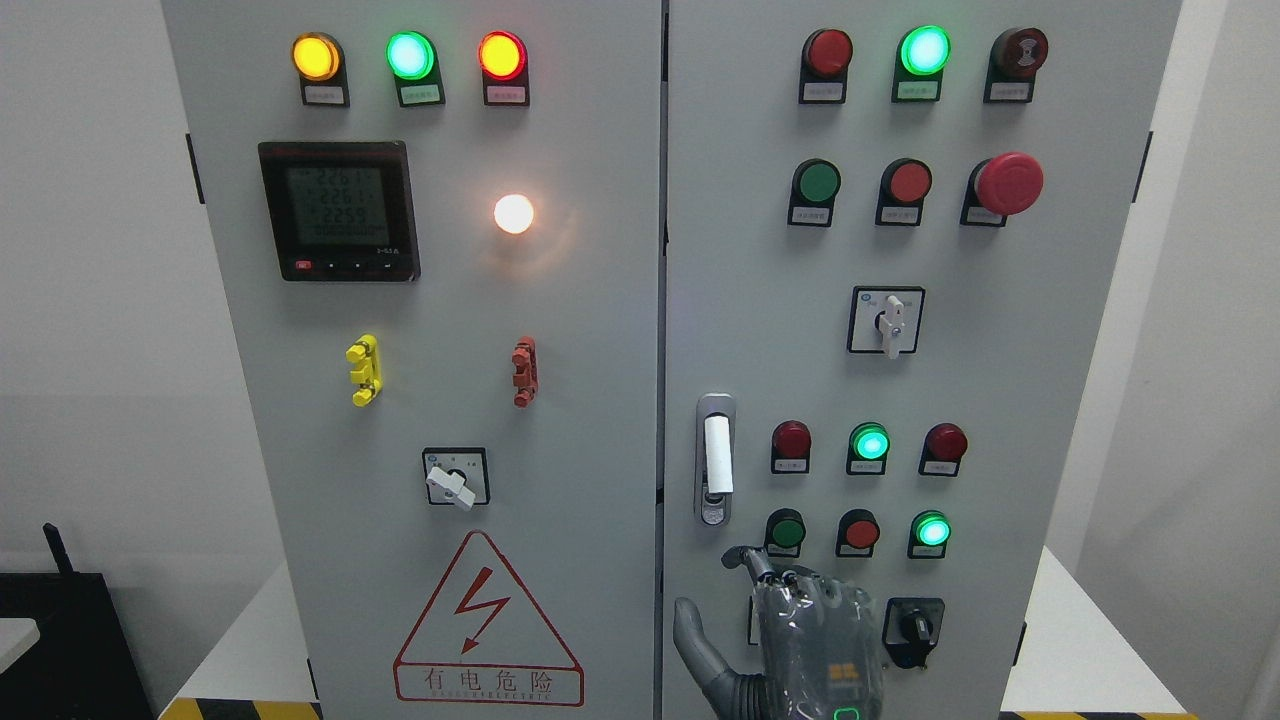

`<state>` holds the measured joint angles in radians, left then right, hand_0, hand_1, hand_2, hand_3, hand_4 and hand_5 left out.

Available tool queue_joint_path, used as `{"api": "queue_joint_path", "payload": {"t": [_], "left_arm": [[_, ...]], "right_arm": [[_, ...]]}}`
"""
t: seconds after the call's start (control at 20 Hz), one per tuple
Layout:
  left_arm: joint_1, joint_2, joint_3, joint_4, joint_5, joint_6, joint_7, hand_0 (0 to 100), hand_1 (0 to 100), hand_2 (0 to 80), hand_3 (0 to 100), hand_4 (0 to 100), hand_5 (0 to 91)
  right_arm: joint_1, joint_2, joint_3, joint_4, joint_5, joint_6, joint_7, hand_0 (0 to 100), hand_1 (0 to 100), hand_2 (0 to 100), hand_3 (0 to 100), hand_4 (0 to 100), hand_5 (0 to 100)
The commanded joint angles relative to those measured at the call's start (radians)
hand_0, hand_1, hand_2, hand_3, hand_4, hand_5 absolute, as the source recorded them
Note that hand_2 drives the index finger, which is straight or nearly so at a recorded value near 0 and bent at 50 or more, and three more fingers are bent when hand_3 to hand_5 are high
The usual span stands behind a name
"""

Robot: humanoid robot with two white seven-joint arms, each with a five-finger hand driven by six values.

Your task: Release door handle

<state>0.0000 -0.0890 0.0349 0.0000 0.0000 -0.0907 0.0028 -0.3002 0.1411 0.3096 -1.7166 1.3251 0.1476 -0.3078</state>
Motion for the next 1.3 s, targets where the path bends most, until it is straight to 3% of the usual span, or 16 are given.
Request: {"api": "queue_joint_path", "payload": {"t": [0.0, 0.25, 0.4, 0.6, 1.25], "left_arm": [[-0.015, 0.000, 0.000, 0.025, -0.028, 0.000, 0.000, 12, 39, 0.0, 0, 0, 0.0], [-0.015, 0.000, 0.000, 0.023, -0.029, 0.000, 0.000, 12, 39, 0.0, 0, 0, 0.0], [-0.015, 0.000, -0.001, 0.025, -0.029, 0.000, 0.000, 12, 39, 0.0, 0, 0, 0.0], [-0.015, 0.000, 0.000, 0.025, -0.029, 0.000, 0.000, 12, 39, 0.0, 0, 0, 0.0], [-0.015, 0.000, 0.000, 0.023, -0.028, 0.000, 0.000, 12, 39, 0.0, 0, 0, 0.0]], "right_arm": [[-0.020, 0.000, -0.029, -0.006, -0.001, 0.006, 0.006, 29, 28, 100, 100, 100, 96], [-0.020, 0.002, -0.046, -0.005, -0.003, 0.000, 0.007, 27, 29, 100, 100, 100, 96], [-0.025, 0.002, -0.046, -0.006, -0.003, 0.006, 0.047, 27, 32, 100, 100, 100, 96], [-0.065, 0.002, -0.044, -0.006, -0.003, 0.015, 0.056, 27, 32, 100, 100, 100, 96], [-0.122, 0.002, -0.030, 0.003, 0.013, 0.035, 0.055, 30, 31, 100, 100, 100, 96]]}}
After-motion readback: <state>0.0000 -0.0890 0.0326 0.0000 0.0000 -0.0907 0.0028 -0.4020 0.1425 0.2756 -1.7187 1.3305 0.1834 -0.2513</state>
